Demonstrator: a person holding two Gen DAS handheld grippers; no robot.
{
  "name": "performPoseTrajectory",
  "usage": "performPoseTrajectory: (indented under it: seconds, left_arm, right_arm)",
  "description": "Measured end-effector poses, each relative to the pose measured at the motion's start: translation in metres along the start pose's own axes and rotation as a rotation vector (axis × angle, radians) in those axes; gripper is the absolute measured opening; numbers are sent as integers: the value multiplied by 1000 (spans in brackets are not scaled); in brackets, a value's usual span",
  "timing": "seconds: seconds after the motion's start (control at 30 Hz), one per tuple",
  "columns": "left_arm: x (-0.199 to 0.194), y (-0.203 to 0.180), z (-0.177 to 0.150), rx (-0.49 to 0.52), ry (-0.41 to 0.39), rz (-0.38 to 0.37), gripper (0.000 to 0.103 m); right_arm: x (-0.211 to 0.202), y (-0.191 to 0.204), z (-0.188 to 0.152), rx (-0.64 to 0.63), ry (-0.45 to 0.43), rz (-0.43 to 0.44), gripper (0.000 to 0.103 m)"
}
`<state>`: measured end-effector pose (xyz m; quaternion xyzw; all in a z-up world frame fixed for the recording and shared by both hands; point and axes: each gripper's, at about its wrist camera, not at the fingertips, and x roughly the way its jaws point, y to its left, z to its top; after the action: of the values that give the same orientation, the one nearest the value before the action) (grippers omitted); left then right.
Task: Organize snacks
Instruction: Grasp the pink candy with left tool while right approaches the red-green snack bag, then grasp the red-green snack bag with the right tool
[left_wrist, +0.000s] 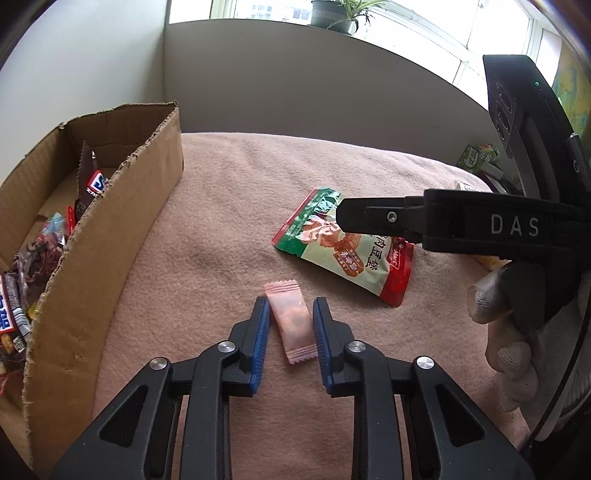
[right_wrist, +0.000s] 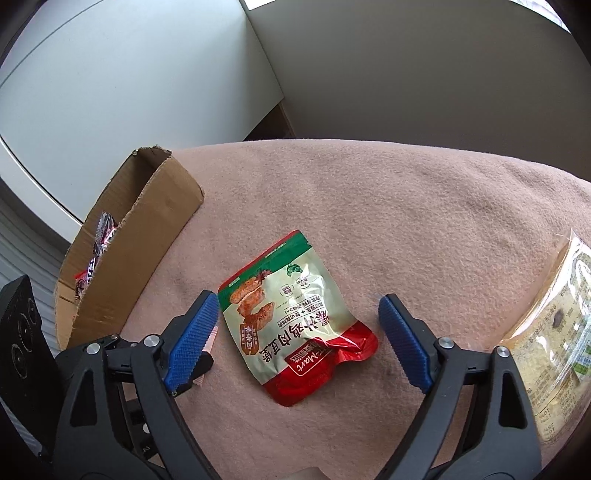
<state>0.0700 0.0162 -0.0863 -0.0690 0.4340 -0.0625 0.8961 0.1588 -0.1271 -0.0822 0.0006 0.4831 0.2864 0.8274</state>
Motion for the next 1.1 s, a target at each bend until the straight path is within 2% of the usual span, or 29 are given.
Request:
performPoseTrajectory:
  seconds: [0.33,0.53,0.63,0.9,0.97,1.0,1.1]
  left_arm:
    - [-4,5,-2,22,2,-14,18]
    - [-3,2,-4,40,-10,-15,20]
    - [-5,4,-7,45,-14,-5,17]
    - [-7,2,-6,63,-14,14,17]
    - [-8,5,-7,62,-16,15,16]
    - [-10,7,-7,57,-16,11,16]
    - [-12,10,-8,44,-15,-1,16]
  right_arm:
    - [15,11,3,-43,11,-28,91]
    - [20,21,-2,-125,45,-16,97]
    - [20,24,-5,-144,50,-28,97]
    - [30,39,-11,-232,65,-133,97]
    - [32,42,-12,-253,67,-170,92]
    - [34,45,-12,-266,66,-199,86]
    - [32,45,-13,-262,56,-216,79]
